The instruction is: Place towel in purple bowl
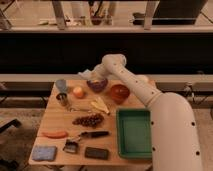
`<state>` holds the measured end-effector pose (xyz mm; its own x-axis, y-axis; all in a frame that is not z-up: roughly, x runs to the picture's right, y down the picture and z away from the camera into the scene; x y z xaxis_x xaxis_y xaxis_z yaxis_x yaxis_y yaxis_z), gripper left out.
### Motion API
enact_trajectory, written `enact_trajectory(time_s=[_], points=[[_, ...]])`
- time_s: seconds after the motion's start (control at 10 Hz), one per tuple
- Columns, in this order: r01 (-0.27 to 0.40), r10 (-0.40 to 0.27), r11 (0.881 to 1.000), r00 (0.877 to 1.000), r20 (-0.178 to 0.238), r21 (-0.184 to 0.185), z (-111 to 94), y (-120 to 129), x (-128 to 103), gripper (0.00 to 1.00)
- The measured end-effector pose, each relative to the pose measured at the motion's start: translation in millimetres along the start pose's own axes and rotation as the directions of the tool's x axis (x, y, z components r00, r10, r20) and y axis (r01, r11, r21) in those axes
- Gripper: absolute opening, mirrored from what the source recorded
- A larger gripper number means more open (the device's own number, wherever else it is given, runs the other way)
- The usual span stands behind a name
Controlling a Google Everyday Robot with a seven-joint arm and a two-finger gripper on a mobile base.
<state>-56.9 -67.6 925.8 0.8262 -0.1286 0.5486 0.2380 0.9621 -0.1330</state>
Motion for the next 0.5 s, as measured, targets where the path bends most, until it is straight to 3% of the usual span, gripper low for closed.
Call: enact_trajectory(time_s=[0.3,0.5], points=[[-0.057,0.057,0.998,0.998,-0.023,0.028,-0.7,15.8,23.3,0.03],[-0.067,0.068,0.997,0.997,-0.028,0.032,4.8,18.5,24.5,0.03]])
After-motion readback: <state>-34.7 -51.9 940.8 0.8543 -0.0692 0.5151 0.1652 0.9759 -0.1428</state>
